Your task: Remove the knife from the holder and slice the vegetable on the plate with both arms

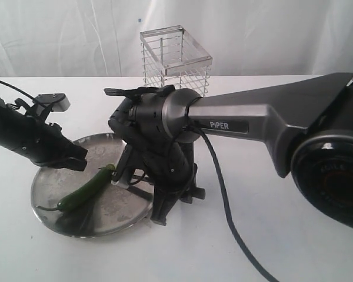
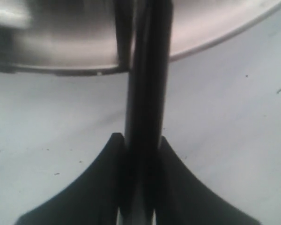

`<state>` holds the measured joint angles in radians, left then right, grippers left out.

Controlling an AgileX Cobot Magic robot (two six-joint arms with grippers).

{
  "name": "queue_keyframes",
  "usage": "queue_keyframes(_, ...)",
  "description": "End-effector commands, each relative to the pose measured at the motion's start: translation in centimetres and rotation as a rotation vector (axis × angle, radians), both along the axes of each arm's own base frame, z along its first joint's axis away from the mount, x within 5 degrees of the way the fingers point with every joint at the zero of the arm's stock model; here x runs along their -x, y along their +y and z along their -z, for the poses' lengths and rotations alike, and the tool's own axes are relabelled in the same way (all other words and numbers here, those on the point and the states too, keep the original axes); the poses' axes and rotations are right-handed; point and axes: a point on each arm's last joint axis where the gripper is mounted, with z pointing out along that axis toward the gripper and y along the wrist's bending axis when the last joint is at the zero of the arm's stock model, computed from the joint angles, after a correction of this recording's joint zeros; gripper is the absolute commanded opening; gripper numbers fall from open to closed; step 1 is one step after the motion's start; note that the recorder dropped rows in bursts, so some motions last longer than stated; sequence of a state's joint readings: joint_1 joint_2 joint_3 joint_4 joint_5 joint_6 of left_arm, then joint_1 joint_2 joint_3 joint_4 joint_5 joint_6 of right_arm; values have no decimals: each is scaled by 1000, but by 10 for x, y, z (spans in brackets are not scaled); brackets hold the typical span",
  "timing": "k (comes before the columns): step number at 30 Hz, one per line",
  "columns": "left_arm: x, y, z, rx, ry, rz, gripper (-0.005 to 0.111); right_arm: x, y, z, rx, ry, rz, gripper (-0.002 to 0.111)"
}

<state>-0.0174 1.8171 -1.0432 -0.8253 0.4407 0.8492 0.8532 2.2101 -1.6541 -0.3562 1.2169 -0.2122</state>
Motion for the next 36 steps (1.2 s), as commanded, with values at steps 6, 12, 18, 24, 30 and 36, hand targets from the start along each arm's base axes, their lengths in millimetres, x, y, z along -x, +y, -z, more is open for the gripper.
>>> queue_keyframes(6, 3, -4, -3, 36, 14, -5, 0, 9, 12, -9, -49, 28, -35, 0)
queue_keyframes(12, 3, -4, -3, 38, 14, -6, 0, 8, 21, -19, -119, 33, -14, 0)
queue_keyframes(18, 3, -4, -3, 38, 14, -6, 0, 3, 31, -11, -146, 50, -1, 0)
queue_keyframes(24, 2, -4, -3, 36, 12, -9, 0, 1, 40, -7, -185, 75, 17, 0)
queue_keyframes(30, 2, -3, -3, 33, 7, -13, 0, -4, 46, -10, -224, 57, 7, 0)
queue_keyframes(36, 2, -3, -3, 32, 6, -14, 0, -4, 49, -3, -221, 76, 8, 0)
